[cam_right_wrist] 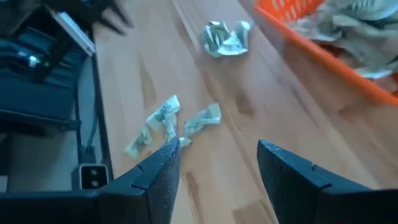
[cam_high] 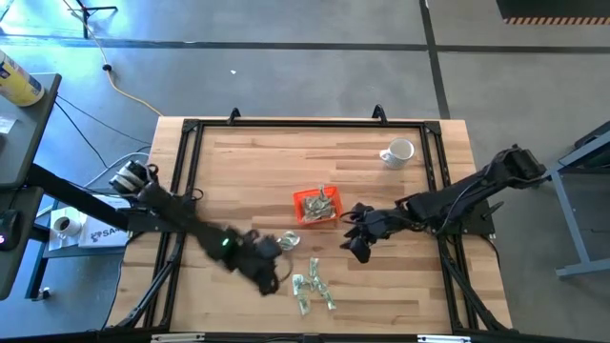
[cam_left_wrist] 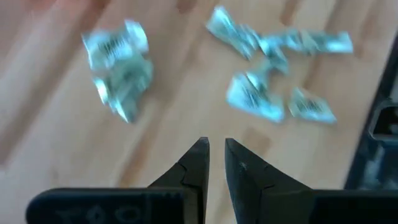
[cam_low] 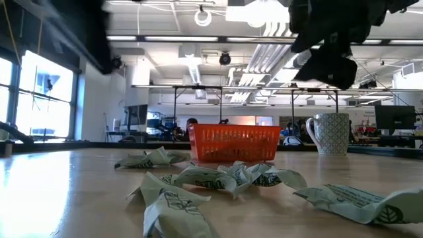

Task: Pick and place Stevia / Truvia into bins
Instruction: Put the stevia packet into the orange bin

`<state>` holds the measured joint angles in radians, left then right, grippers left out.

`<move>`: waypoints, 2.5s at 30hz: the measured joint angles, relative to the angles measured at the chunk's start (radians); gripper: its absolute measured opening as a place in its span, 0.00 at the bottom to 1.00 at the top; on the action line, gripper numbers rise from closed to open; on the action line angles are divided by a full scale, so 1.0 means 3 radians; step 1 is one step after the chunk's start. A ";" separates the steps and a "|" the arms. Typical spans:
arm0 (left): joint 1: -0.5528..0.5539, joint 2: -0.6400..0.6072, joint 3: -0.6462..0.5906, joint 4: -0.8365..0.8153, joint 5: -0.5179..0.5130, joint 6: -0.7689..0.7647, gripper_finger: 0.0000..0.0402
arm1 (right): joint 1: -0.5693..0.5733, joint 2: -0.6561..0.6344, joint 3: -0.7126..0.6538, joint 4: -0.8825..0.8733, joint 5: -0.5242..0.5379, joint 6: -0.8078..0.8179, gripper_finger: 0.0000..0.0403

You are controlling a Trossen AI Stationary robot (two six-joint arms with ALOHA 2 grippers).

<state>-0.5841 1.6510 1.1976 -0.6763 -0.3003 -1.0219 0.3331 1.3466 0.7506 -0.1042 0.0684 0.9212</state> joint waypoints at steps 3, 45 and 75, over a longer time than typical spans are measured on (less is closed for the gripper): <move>-0.0342 -0.0001 -0.0001 -0.0028 -0.0080 -0.0345 0.21 | 0.0148 0.0227 0.0038 0.0020 -0.0030 0.0126 0.48; -0.1611 -0.0552 -0.1216 -0.0302 -0.0311 -0.0833 0.21 | 0.1010 0.3544 0.4070 -0.3337 0.0328 0.2084 0.04; 0.0305 -0.1047 -0.1301 0.0713 -0.0012 0.0162 0.21 | -0.0868 0.2252 0.2971 -0.2939 0.0168 -0.1416 0.00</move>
<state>-0.4927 1.3369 0.8074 -0.4625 -0.3039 -0.9732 0.0727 2.0221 1.6419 -0.9860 0.1187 0.4964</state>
